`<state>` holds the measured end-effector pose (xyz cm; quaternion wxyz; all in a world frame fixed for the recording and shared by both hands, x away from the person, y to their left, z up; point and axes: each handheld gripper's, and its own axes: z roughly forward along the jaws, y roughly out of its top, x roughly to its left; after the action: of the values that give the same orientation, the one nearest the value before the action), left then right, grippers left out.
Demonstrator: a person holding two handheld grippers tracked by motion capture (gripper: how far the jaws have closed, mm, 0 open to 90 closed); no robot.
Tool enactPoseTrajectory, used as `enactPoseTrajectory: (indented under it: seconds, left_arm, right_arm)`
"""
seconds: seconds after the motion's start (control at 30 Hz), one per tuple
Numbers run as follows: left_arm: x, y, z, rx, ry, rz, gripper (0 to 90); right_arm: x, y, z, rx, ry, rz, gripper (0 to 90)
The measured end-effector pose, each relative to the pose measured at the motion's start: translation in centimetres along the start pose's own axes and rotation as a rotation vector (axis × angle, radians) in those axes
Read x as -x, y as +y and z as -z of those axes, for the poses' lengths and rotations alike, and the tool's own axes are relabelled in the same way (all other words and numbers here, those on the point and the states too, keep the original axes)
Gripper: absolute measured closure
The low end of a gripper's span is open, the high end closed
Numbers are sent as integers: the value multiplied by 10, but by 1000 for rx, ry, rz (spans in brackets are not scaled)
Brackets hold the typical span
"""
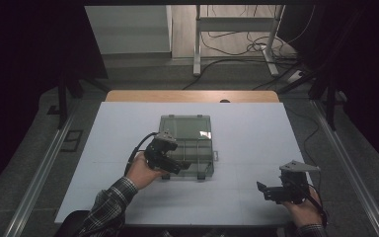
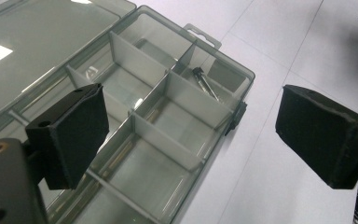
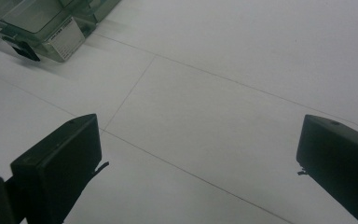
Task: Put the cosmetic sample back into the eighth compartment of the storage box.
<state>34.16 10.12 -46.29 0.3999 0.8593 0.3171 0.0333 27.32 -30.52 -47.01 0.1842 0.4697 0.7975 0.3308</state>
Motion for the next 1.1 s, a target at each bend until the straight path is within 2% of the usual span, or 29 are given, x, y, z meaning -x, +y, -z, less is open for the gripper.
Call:
enactPoseTrajectory:
  seconds: [0.17, 0.73, 1.1]
  left_arm:
    - [-1, -2, 5, 6, 1, 6, 89]
    - [-8, -16, 30, 15, 48, 11, 61]
    - [-6, -28, 40, 37, 77, 5, 42]
  right_arm:
    - [0, 0, 0, 0, 0, 2, 0]
    - [0, 0, 0, -2, 1, 3, 0]
    - [0, 0, 0, -2, 1, 5, 0]
